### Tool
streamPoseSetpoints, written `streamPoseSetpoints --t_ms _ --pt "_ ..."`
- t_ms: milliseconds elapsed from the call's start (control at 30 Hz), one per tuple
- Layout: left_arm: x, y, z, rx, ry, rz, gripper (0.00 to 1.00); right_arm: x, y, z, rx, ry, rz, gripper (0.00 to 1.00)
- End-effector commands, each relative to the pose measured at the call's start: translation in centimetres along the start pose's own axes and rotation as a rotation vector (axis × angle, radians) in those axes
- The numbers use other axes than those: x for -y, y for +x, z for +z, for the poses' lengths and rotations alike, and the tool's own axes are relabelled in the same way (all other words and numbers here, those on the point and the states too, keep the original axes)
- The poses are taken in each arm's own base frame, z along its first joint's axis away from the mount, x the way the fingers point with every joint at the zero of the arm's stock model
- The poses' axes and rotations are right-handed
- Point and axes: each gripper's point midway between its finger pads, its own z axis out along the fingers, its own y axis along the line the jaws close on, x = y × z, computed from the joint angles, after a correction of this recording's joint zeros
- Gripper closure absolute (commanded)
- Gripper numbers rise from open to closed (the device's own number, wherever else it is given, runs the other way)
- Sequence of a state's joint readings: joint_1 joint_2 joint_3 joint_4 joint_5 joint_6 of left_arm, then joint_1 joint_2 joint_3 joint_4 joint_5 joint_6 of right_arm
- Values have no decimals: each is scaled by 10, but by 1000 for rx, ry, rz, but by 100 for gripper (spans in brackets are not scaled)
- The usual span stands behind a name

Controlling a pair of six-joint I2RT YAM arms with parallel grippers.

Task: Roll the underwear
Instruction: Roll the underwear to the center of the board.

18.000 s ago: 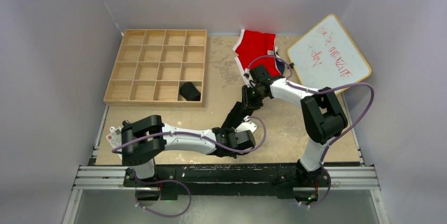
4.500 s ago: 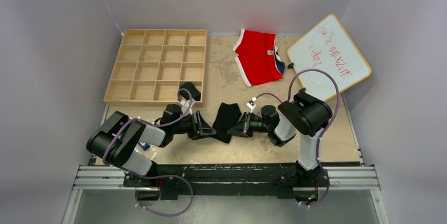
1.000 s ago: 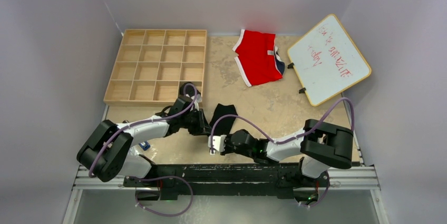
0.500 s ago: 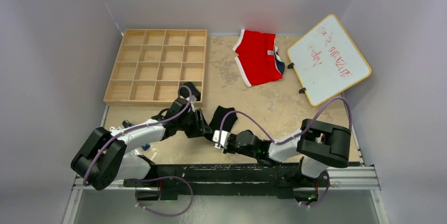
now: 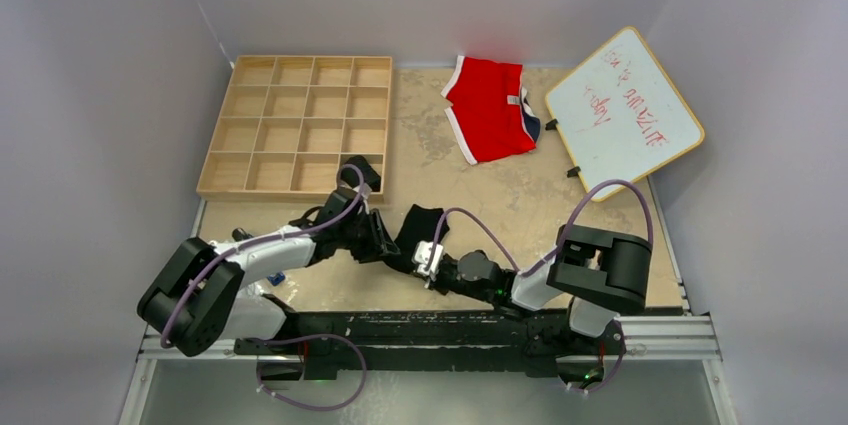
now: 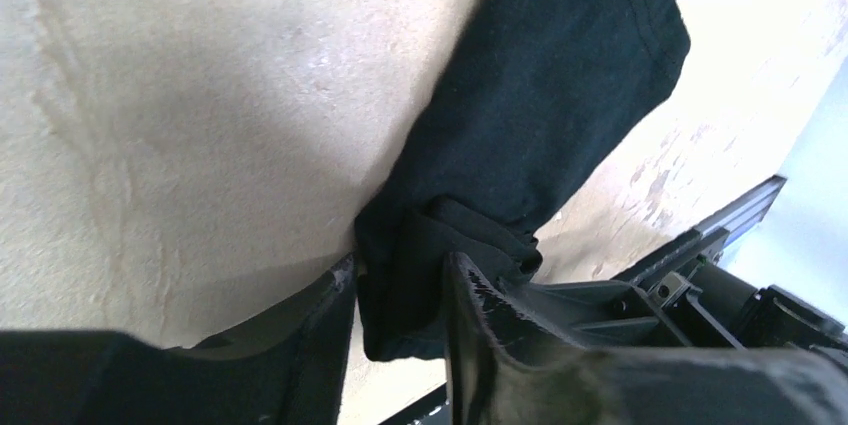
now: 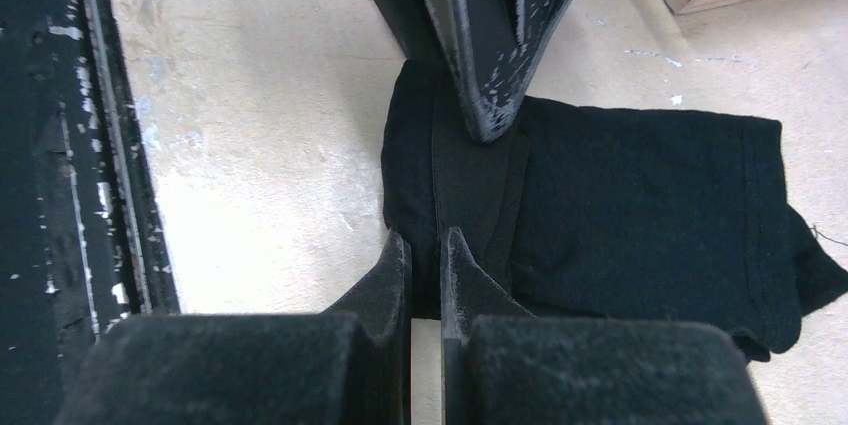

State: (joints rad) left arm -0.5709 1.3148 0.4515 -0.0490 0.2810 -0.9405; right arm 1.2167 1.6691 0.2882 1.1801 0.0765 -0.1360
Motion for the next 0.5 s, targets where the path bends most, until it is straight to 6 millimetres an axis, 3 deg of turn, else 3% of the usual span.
streamPoseSetpoints --t_ms 0,200,467 --pt "-9 -13 -8 77 -60 15 61 -18 21 -10 -59 -75 108 100" --pt "-1 -27 -26 146 -74 28 55 -25 7 -14 -24 -178 284 100" --pt "10 -40 -45 229 -44 39 52 -17 -2 -18 -27 -254 495 100"
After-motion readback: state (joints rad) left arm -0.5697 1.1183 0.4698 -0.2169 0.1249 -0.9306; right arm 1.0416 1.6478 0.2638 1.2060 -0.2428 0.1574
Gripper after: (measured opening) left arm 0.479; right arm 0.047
